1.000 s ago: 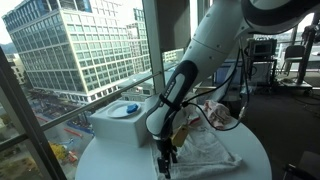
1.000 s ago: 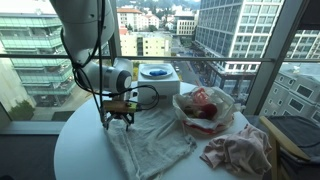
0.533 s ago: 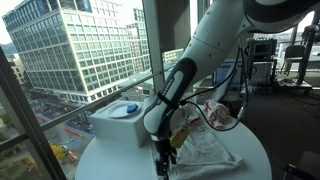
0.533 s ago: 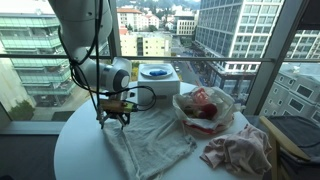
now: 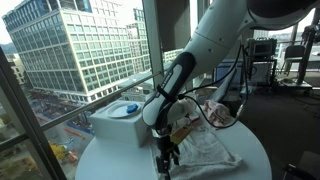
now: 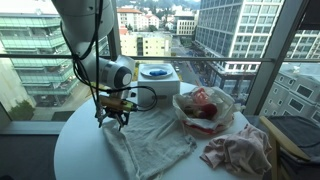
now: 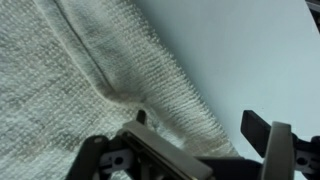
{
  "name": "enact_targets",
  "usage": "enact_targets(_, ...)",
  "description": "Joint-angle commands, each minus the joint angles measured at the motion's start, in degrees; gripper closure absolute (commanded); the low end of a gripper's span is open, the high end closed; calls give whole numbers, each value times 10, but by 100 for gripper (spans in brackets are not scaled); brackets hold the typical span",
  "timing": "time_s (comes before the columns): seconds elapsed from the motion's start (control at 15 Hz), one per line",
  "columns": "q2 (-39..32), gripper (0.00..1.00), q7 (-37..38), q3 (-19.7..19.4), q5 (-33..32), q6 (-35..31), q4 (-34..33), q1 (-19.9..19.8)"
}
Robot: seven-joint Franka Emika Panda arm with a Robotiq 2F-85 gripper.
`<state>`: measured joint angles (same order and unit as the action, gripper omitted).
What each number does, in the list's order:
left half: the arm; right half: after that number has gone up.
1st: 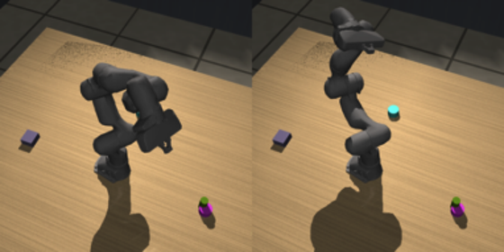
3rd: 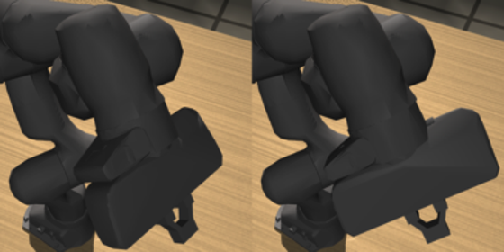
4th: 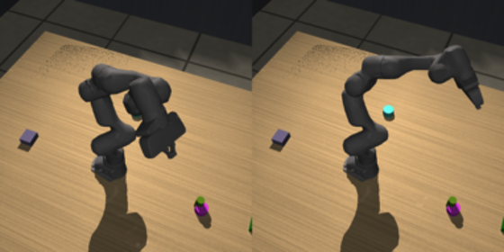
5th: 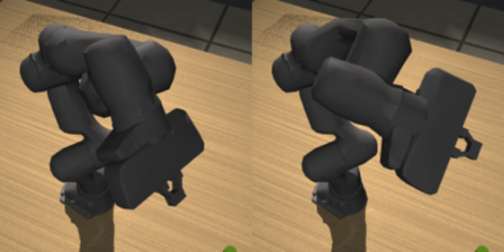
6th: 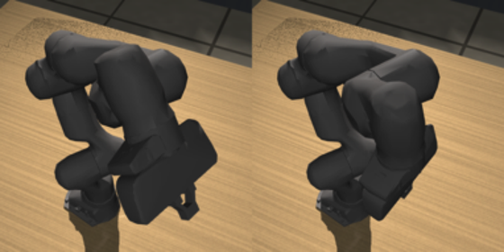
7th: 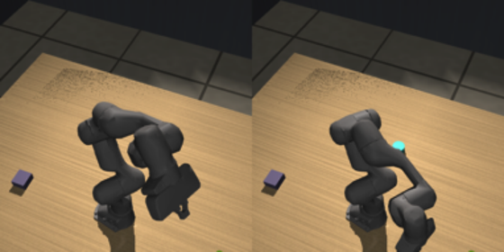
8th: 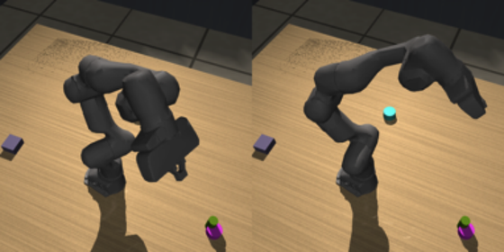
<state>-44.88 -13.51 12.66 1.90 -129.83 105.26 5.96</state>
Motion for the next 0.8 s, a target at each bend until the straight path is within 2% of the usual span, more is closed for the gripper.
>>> enact_targets(0.0,-5,33,8,-7,6,5,-5,0)
enact_targets(0.2,-3,58,5,-7,7,1,-2,-1)
enact_targets(0.53,5,95,8,-8,1,-13,8,4)
enact_targets(0.6,6,94,7,-8,0,-13,8,4)
enact_targets(0.73,8,100,17,-13,-2,-13,8,8)
